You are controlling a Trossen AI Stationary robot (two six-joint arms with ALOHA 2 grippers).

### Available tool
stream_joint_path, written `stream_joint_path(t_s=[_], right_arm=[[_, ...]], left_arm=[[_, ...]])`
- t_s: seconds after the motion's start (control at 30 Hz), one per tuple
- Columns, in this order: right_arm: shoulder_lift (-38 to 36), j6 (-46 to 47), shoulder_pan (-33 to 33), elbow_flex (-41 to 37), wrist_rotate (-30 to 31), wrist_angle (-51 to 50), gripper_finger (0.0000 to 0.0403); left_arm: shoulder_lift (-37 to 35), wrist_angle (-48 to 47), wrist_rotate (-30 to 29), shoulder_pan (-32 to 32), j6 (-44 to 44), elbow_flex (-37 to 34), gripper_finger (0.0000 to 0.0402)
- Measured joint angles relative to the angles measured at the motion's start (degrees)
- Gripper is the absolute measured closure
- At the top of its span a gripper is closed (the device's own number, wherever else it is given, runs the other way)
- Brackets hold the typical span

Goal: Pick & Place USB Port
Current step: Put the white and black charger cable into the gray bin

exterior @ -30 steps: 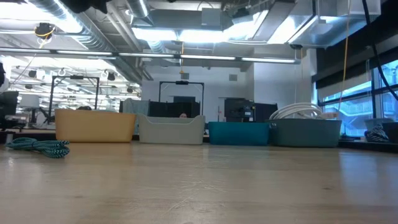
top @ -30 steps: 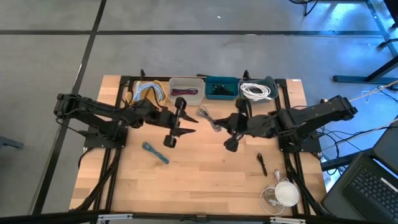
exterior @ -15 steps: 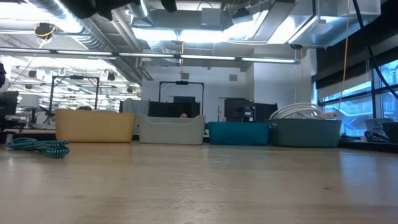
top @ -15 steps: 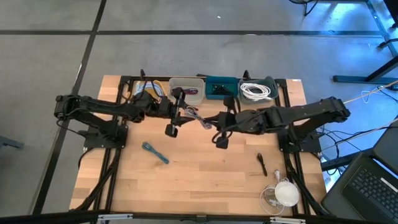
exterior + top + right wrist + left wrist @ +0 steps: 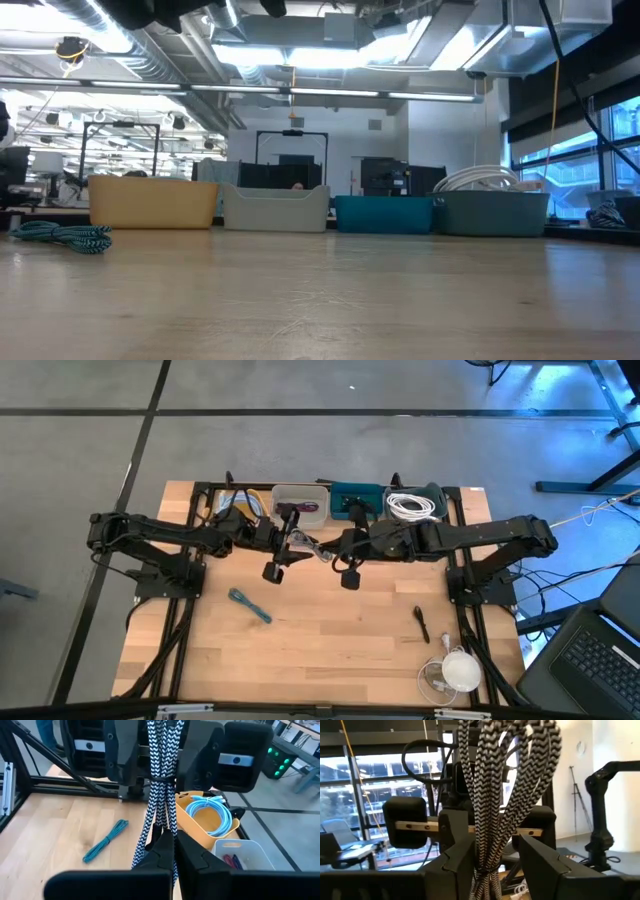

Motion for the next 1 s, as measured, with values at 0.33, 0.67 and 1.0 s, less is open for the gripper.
stream_joint_path(t_s=[0.33, 0.67, 1.0], right_arm=[[-0.01, 0.03, -0.28, 0.00, -1.01, -0.11, 0.0403], [-2.24, 0.16, 0.17, 2.87, 14.08, -14.20, 0.0333], [-2.36, 27.42, -0.23, 11.90, 33.16, -56.11, 0.0257]], left_arm=[[0.00, -0.23, 0.68, 0.04, 6.89, 0.00, 0.0379], [-0.02, -3.13, 1.52, 0.35, 6.31, 0.65, 0.0379], [2.44, -54.79, -22.81, 6.51, 19.97, 18.36, 0.0379]])
